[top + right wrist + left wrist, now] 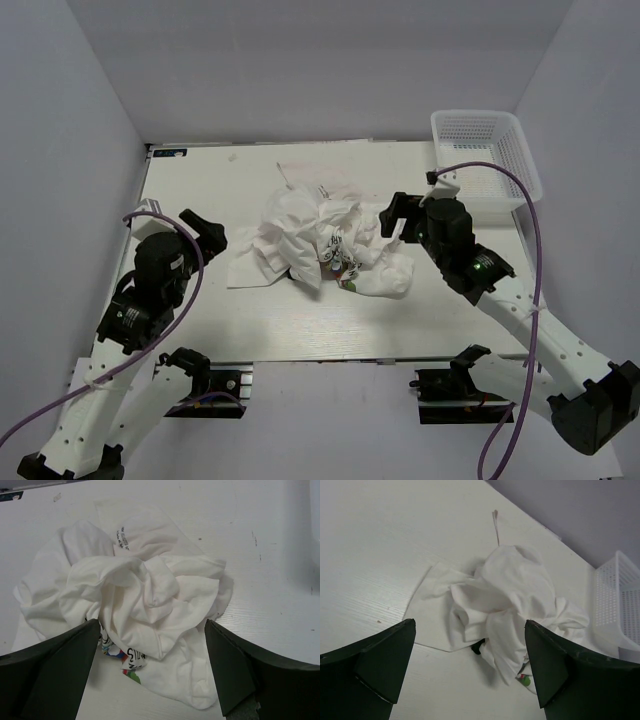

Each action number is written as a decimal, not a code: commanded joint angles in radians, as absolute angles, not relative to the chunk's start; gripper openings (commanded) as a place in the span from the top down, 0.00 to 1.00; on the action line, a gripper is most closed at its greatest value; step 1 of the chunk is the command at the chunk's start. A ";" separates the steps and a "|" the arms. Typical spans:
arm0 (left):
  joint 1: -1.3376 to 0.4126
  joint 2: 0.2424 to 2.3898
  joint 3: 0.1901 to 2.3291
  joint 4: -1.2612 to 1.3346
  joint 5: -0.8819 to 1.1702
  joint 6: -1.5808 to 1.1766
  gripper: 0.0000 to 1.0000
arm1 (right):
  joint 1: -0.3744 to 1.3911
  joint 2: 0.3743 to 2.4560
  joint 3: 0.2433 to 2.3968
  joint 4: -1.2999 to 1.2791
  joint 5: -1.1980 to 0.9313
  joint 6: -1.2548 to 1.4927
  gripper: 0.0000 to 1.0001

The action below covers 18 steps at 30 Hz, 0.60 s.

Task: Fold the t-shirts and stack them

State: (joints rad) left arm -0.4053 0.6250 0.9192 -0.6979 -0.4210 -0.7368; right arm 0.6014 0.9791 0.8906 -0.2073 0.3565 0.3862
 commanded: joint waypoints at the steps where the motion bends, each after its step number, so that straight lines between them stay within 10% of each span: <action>1: -0.403 0.611 0.948 -0.772 -0.499 -0.773 0.00 | 0.598 0.965 0.874 -0.140 0.319 0.364 0.09; 9: -0.403 0.591 0.888 -0.709 -0.489 -0.764 0.00 | 0.630 1.029 0.862 -0.083 0.014 0.265 0.09; 18: -0.414 0.581 0.856 -0.744 -0.540 -0.804 0.00 | 0.802 1.544 1.129 -0.090 0.058 0.236 0.09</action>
State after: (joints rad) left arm -0.4091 0.5938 0.8566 -0.7406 -0.5106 -0.7898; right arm 0.7570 1.4597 1.0275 -0.1070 0.0154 0.2722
